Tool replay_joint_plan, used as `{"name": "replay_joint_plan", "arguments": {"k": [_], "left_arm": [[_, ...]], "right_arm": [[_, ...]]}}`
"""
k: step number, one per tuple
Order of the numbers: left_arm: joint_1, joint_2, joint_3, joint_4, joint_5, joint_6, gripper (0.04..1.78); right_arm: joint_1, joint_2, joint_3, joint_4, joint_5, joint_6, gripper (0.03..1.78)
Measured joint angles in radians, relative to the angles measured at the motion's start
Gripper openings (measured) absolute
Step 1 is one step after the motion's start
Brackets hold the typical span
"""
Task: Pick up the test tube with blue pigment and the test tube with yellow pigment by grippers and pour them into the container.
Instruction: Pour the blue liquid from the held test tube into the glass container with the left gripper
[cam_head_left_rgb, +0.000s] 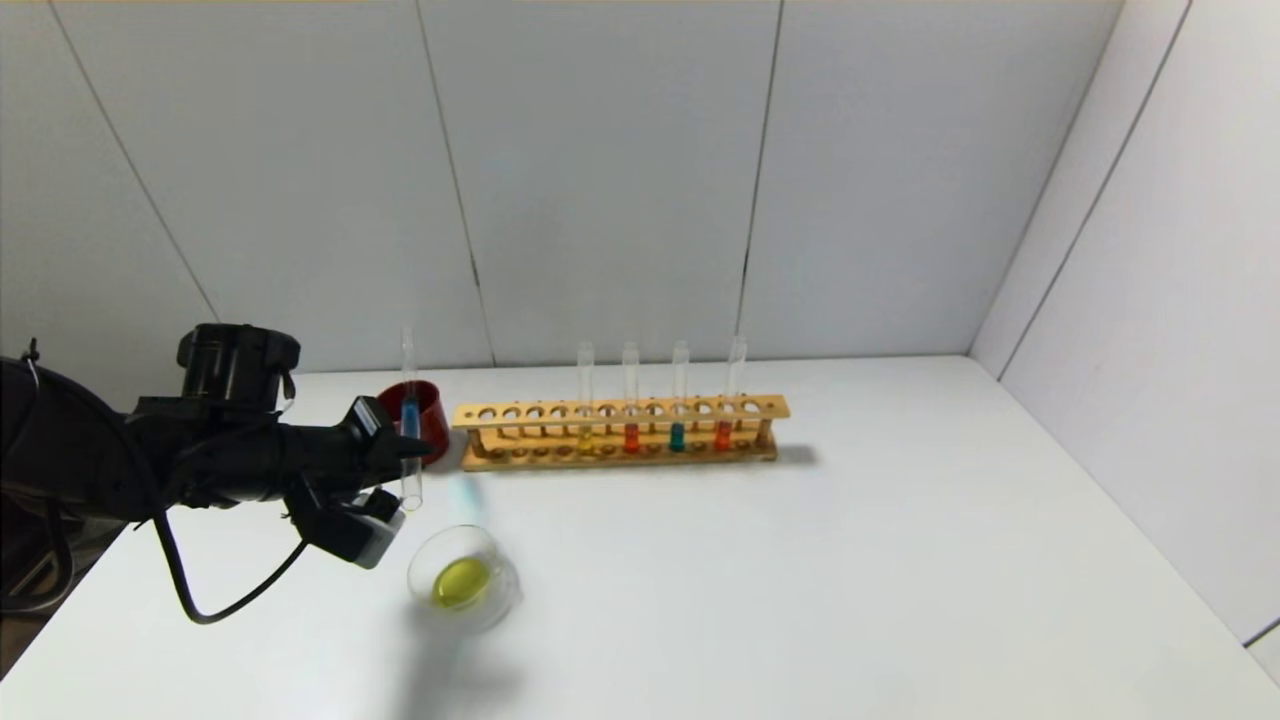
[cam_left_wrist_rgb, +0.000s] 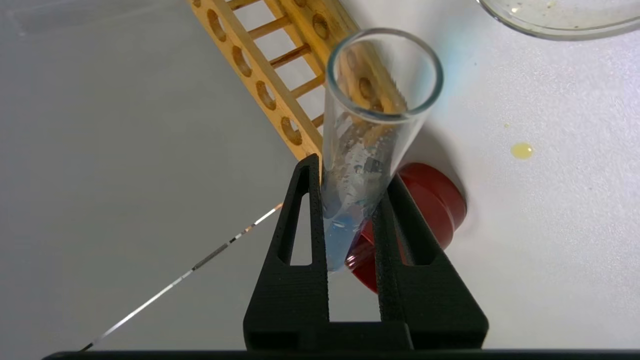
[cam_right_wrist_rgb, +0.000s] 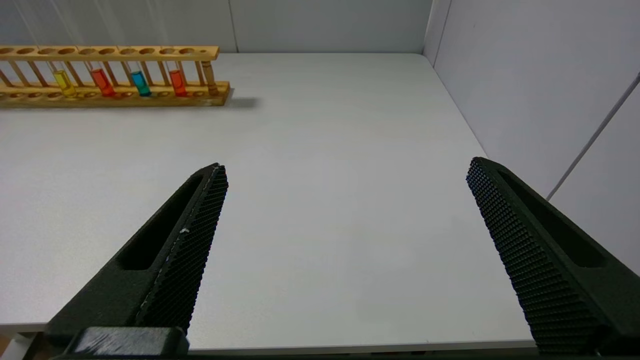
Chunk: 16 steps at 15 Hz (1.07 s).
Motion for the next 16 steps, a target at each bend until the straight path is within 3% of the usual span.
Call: {"name": "replay_joint_plan", "arguments": {"k": [16], "left_arm": [[-0.018, 0.0, 0.0, -0.01, 0.023, 0.101, 0.31]], "right_arm": [[0.0, 0.0, 0.0, 0.0, 0.0, 0.0, 1.75]]}}
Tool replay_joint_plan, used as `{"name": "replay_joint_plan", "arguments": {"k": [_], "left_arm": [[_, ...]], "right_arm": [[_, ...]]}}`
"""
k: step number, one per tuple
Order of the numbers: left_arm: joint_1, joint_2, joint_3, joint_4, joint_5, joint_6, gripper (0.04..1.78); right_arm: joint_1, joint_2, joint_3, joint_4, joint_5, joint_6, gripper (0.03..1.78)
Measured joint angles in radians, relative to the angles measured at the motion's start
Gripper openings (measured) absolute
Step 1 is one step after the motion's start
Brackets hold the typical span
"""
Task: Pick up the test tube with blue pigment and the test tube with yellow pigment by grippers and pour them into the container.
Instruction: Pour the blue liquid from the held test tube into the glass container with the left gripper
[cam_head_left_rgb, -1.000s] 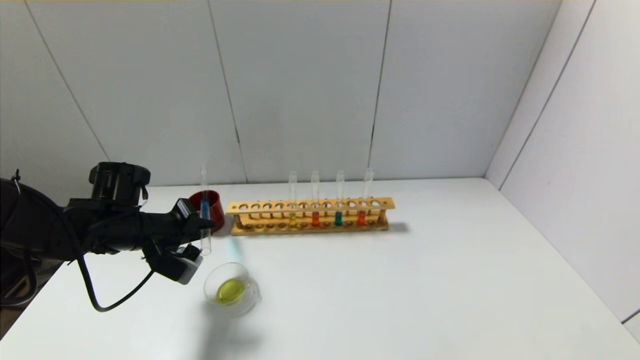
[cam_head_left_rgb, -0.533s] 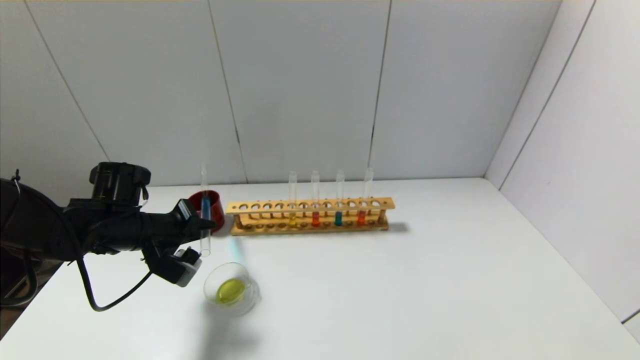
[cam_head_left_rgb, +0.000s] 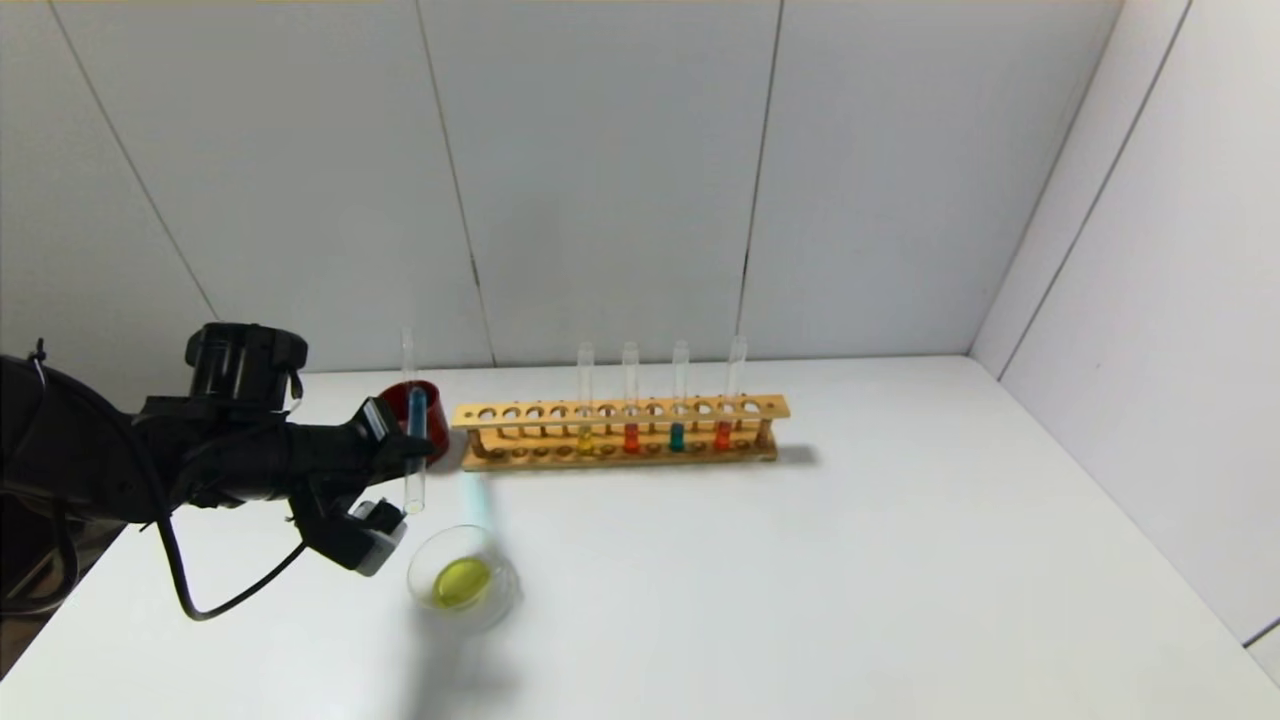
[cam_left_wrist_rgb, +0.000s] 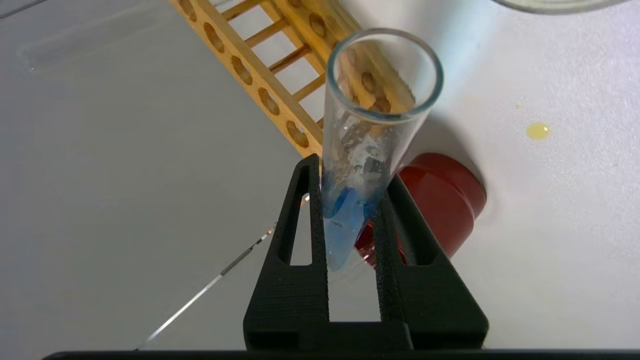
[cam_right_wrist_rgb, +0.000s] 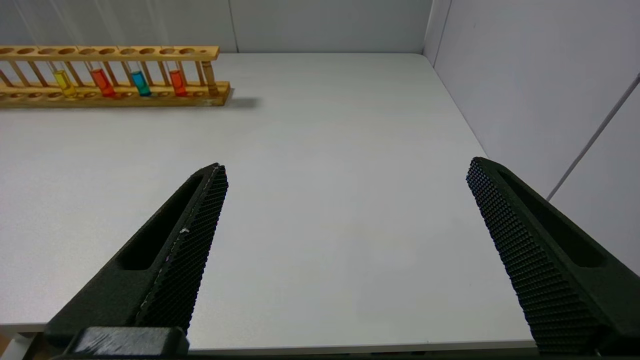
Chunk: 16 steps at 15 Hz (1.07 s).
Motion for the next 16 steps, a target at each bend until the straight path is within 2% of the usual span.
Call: {"name": "replay_joint_plan", "arguments": {"k": [16], "left_arm": [[-0.03, -0.02, 0.003, 0.01, 0.086, 0.035, 0.31]], "right_arm": [[0.0, 0.0, 0.0, 0.0, 0.0, 0.0, 1.75]]}}
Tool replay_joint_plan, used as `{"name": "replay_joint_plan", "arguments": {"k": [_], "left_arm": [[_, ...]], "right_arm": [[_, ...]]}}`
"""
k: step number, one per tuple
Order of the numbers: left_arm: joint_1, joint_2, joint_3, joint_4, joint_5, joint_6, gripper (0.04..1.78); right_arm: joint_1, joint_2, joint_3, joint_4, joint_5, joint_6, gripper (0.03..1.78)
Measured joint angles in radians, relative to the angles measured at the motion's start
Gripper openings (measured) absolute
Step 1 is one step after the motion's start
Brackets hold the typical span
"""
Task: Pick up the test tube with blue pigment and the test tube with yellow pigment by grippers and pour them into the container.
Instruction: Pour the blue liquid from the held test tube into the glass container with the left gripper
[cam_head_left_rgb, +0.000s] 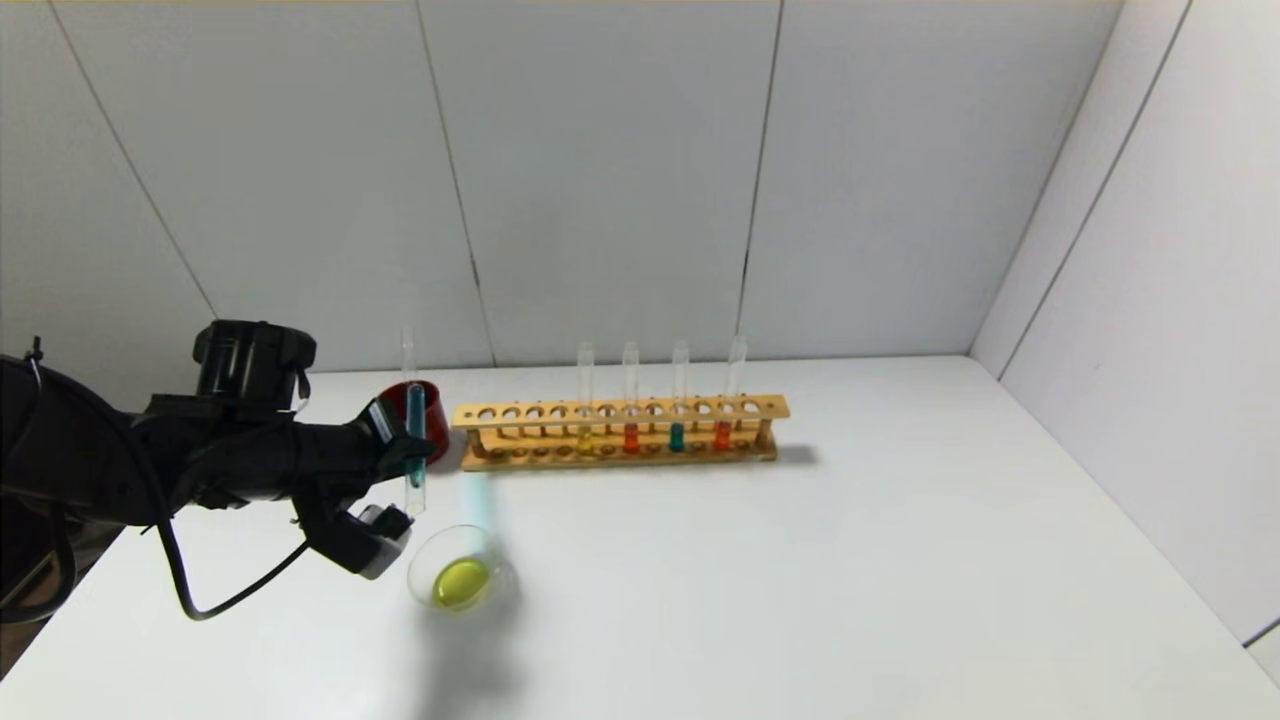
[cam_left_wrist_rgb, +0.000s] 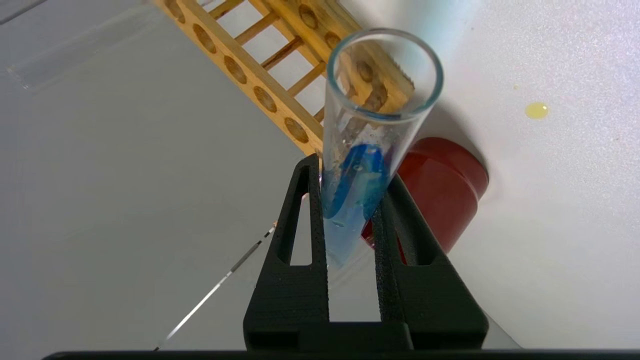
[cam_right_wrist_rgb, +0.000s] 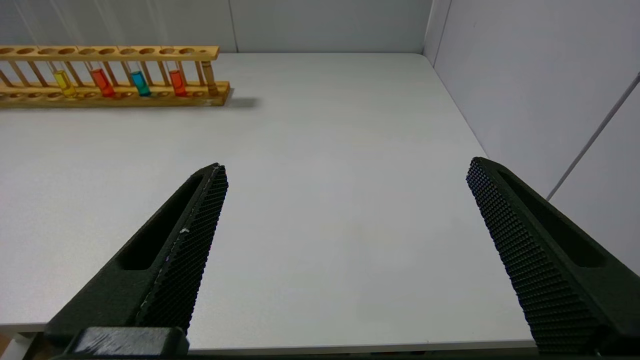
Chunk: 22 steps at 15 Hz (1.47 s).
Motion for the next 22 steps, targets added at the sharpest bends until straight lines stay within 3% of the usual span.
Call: {"name": "replay_joint_plan", "arguments": {"k": [22], "left_arm": [[-0.032, 0.001, 0.008, 0.0, 0.031, 0.025, 0.31]], "right_arm": [[0.0, 0.0, 0.0, 0.0, 0.0, 0.0, 1.75]]}}
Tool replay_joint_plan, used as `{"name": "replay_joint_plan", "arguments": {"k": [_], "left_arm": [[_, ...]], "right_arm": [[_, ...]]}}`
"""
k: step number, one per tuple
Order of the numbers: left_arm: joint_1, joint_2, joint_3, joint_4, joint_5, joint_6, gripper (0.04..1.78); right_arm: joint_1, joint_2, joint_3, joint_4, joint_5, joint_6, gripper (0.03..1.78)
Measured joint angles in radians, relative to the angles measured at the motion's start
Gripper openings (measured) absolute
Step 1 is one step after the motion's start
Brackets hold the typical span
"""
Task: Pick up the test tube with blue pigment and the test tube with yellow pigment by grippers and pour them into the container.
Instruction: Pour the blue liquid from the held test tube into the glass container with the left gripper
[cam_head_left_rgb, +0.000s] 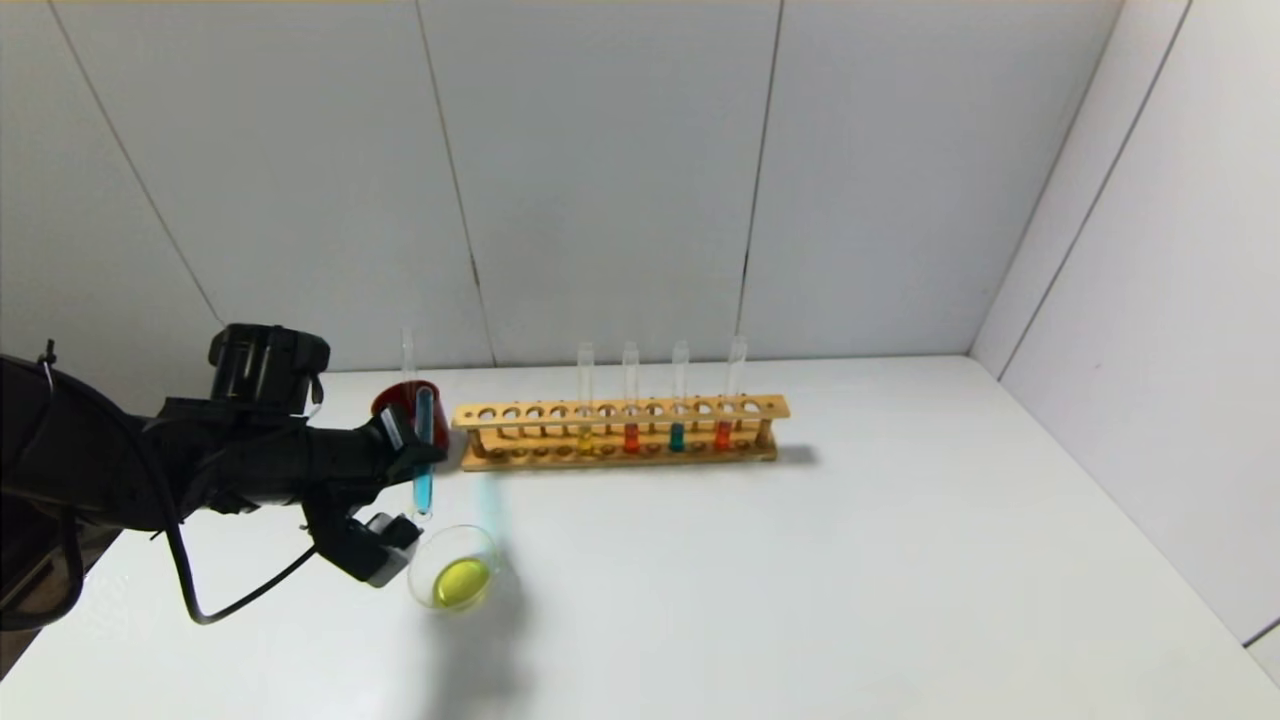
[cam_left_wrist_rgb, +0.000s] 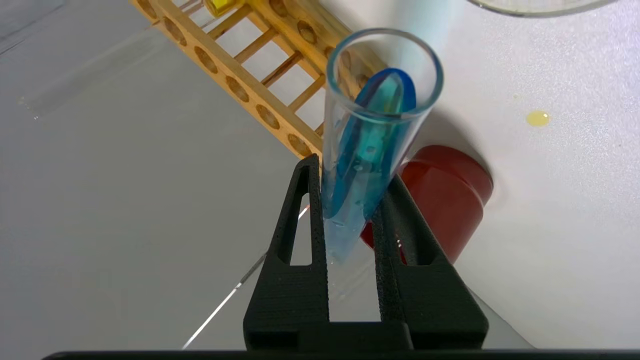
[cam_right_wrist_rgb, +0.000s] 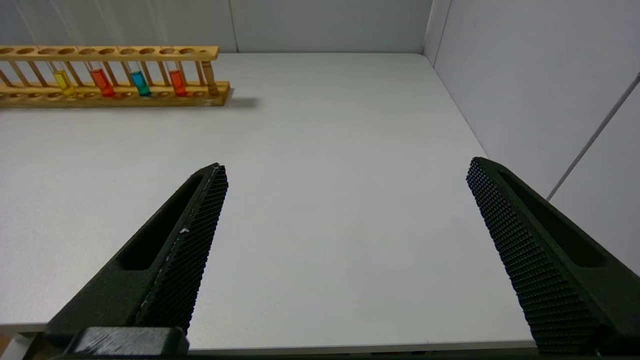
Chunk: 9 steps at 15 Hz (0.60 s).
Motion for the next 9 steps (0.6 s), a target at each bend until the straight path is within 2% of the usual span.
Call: {"name": "replay_joint_plan", "arguments": {"k": [9], "left_arm": [[-0.017, 0.0, -0.008, 0.0, 0.018, 0.043, 0.31]], "right_arm": [[0.001, 0.0, 0.0, 0.0, 0.0, 0.0, 1.75]]}}
